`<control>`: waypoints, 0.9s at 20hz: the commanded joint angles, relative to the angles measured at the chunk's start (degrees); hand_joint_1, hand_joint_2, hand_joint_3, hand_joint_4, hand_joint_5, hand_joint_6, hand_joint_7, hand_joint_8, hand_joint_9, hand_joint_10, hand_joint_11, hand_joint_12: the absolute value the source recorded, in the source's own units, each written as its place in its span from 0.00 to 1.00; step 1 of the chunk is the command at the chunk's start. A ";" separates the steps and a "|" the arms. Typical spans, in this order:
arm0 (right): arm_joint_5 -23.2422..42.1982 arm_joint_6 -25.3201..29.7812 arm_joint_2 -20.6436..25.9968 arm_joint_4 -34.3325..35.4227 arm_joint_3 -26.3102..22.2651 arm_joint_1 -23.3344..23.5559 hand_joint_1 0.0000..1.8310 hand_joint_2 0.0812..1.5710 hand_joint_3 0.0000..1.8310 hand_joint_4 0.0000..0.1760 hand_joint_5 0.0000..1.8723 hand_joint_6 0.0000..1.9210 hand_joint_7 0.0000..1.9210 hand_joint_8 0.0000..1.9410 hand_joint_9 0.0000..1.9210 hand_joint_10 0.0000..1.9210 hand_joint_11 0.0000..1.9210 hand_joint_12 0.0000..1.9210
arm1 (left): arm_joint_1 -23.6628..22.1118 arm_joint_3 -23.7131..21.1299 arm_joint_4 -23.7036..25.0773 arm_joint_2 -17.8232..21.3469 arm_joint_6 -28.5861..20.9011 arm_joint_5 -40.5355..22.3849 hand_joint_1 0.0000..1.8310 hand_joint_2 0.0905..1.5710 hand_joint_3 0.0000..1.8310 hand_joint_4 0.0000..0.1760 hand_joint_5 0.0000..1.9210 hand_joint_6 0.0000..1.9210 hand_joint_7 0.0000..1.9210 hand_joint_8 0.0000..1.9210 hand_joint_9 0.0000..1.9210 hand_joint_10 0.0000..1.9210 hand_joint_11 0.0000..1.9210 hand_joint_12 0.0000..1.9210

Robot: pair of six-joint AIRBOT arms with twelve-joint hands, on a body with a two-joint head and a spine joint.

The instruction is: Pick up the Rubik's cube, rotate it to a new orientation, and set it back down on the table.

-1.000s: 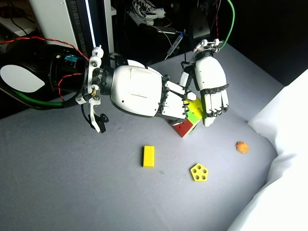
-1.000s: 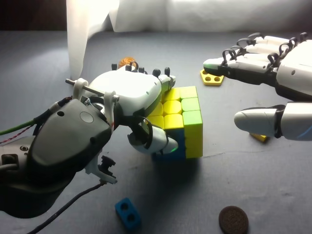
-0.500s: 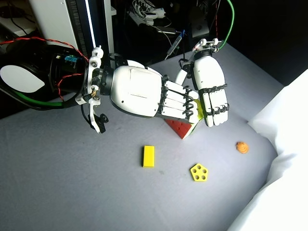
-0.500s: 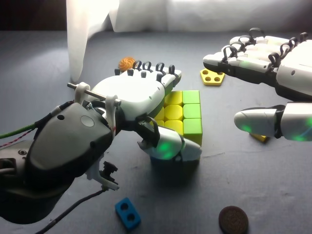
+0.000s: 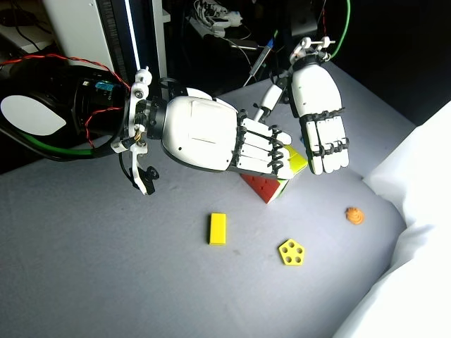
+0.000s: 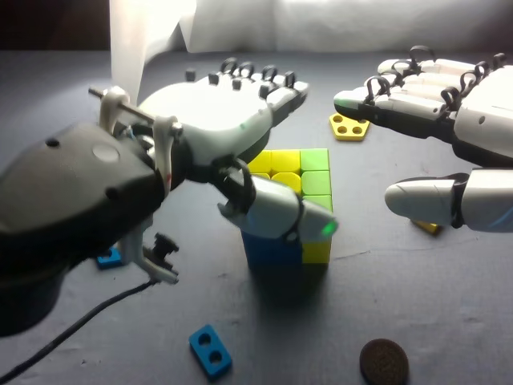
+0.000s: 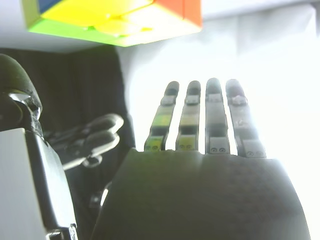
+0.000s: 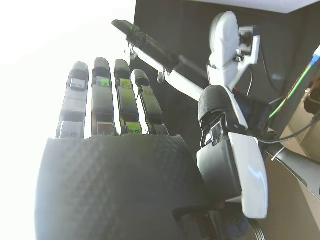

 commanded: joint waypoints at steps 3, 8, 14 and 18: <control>5.92 -0.21 0.04 0.76 -0.08 0.33 0.00 0.84 0.00 0.00 0.02 0.00 0.06 0.00 0.05 0.01 0.00 0.04 | -3.17 -1.16 3.01 1.99 0.20 1.26 0.17 0.56 0.00 0.00 0.00 0.00 0.00 0.00 0.00 0.00 0.00 0.00; 5.77 -0.32 -0.11 0.70 -0.08 0.40 0.00 0.85 0.00 0.00 0.19 0.12 0.25 0.11 0.14 0.34 0.00 0.59 | -6.49 -1.86 1.29 3.21 2.50 4.22 0.17 0.61 0.00 0.00 0.10 0.01 0.18 0.01 0.15 0.02 0.00 0.41; 5.77 -0.77 -0.27 0.64 -0.08 0.49 0.00 0.86 0.00 0.00 0.14 0.71 0.21 0.81 0.16 0.96 0.04 1.00 | -8.59 -2.03 0.97 3.61 2.78 5.11 0.15 0.76 0.00 0.00 0.24 0.44 0.20 0.64 0.19 0.65 0.07 0.76; 5.77 -0.95 -0.27 0.63 -0.08 0.50 0.00 0.86 0.00 0.00 0.13 0.82 0.25 0.85 0.18 1.00 0.09 1.00 | -10.19 -2.11 0.97 4.12 3.37 5.63 0.13 0.78 0.00 0.00 0.12 0.76 0.12 0.83 0.12 0.85 0.05 0.89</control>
